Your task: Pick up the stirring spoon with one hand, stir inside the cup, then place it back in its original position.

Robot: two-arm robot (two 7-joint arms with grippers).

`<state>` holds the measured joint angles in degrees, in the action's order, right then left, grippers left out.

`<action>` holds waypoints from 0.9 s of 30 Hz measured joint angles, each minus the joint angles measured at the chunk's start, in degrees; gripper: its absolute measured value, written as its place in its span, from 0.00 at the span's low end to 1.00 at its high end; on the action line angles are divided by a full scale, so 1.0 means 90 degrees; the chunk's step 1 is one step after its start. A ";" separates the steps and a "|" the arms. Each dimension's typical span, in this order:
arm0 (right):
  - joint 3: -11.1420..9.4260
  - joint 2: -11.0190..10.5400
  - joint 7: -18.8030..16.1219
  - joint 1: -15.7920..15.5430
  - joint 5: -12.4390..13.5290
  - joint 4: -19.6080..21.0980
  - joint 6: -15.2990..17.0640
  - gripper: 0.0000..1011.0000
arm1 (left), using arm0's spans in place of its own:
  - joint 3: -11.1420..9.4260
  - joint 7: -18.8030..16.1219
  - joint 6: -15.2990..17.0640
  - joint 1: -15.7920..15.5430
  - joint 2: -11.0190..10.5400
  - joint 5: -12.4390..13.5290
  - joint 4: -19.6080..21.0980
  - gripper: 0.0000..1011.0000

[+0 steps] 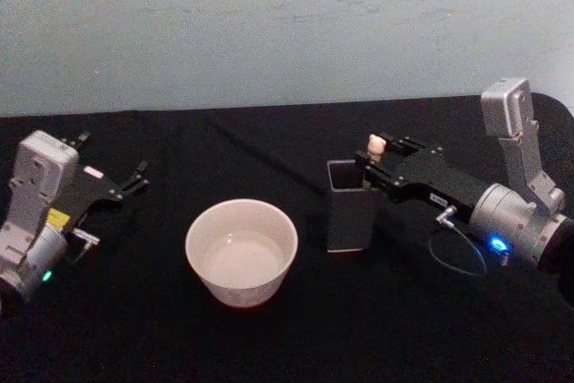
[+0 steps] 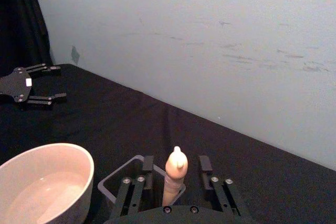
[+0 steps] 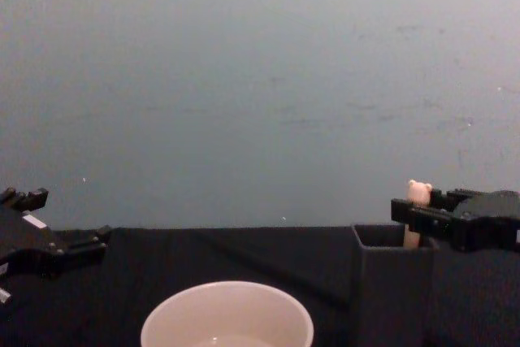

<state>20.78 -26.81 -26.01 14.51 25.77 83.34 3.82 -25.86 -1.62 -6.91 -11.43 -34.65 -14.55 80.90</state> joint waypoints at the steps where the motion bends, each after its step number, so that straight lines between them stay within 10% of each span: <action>1: 0.0000 0.0000 0.0000 0.0000 0.0000 0.0000 0.0000 0.52 | 0.0000 0.0000 0.0000 0.0000 0.0000 0.0000 0.0000 0.99; 11: 0.0000 0.0000 -0.0001 -0.0001 0.0001 0.0000 -0.0001 0.21 | 0.0000 0.0000 0.0000 0.0000 0.0000 0.0000 0.0000 0.99; 27: -0.0001 -0.0002 -0.0006 -0.0002 0.0005 0.0002 0.0002 0.21 | 0.0000 0.0000 0.0000 0.0000 0.0000 0.0000 0.0000 0.99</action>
<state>20.77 -26.82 -26.06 14.50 25.82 83.36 3.84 -25.86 -1.62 -6.91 -11.43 -34.65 -14.55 80.90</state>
